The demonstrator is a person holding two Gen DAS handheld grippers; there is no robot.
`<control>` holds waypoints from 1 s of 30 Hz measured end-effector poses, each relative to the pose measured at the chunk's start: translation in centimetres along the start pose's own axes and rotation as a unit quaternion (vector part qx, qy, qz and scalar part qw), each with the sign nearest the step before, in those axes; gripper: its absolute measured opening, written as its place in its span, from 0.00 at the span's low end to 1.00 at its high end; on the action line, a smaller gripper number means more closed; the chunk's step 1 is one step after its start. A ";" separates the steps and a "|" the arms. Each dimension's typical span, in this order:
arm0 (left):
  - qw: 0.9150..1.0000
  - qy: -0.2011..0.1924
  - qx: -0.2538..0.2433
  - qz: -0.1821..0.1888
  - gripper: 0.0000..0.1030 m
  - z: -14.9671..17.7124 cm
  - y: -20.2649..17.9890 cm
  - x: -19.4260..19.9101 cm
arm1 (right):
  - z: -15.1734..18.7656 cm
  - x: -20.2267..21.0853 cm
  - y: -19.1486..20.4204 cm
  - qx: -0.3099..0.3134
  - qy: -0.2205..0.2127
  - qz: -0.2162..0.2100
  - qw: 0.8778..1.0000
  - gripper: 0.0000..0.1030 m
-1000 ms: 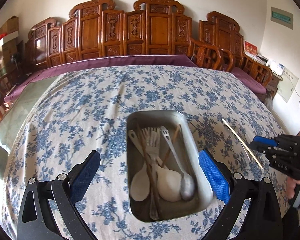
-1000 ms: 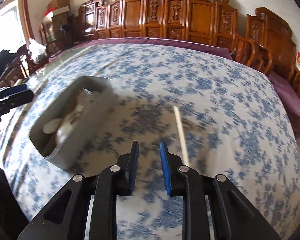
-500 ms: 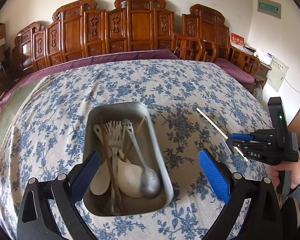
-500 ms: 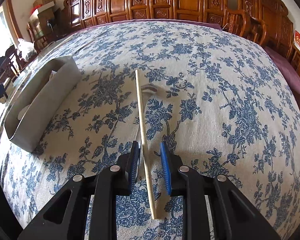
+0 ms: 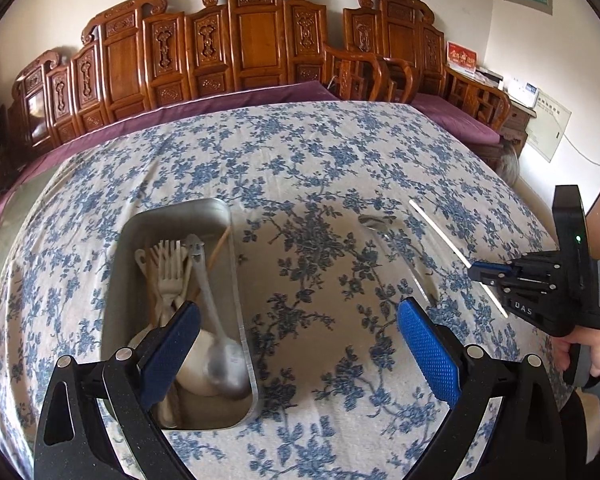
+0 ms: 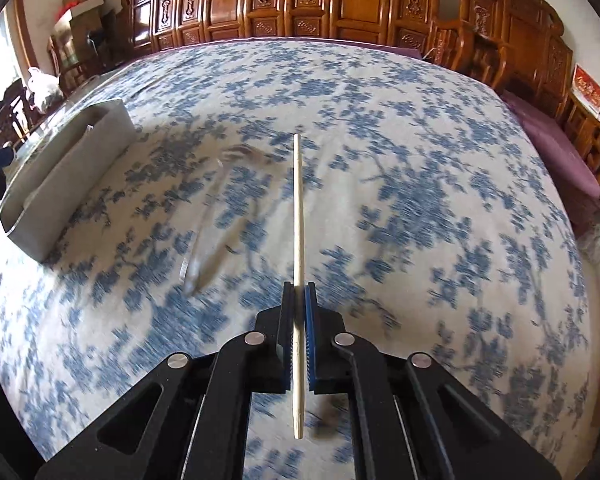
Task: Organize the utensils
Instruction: 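Grasp a pale bamboo chopstick from the table with the right tool, then grasp the metal spoon with the left tool while the right tool holds the bamboo chopstick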
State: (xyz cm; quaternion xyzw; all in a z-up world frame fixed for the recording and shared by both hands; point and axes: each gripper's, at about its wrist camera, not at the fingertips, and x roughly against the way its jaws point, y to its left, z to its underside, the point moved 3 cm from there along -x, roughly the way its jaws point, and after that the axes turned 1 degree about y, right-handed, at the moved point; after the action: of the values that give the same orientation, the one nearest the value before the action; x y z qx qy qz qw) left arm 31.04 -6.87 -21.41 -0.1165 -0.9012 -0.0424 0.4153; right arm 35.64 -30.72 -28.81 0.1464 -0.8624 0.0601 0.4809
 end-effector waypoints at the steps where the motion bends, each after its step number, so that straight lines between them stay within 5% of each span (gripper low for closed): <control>1: 1.000 0.003 0.000 0.003 0.92 -0.3 -0.7 -0.4 | 0.4 0.1 -0.7 -0.003 0.001 0.003 1.000 0.06; 14: 0.998 0.055 0.008 0.000 0.92 -3.4 -6.0 -7.9 | 1.4 0.2 -4.0 -0.031 -0.002 -0.017 0.999 0.06; 20: 0.996 0.089 0.019 0.009 0.68 -4.4 -7.7 -11.7 | 1.5 0.3 -4.1 -0.030 -0.008 -0.025 0.999 0.06; 25: 0.992 0.119 0.042 0.016 0.38 -4.3 -8.7 -14.2 | 1.5 0.3 -4.2 -0.034 -0.011 -0.027 0.999 0.06; 30: 0.993 0.113 0.027 -0.014 0.28 -4.3 -9.5 -14.9 | 1.5 0.3 -4.2 -0.035 -0.011 -0.026 0.999 0.06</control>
State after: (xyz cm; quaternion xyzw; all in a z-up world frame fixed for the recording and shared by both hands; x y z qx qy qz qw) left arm 41.26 -19.40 -29.67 -0.0873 -0.8510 -0.0364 0.5167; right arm 35.56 -35.10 -29.52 0.1522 -0.8650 0.0155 0.4779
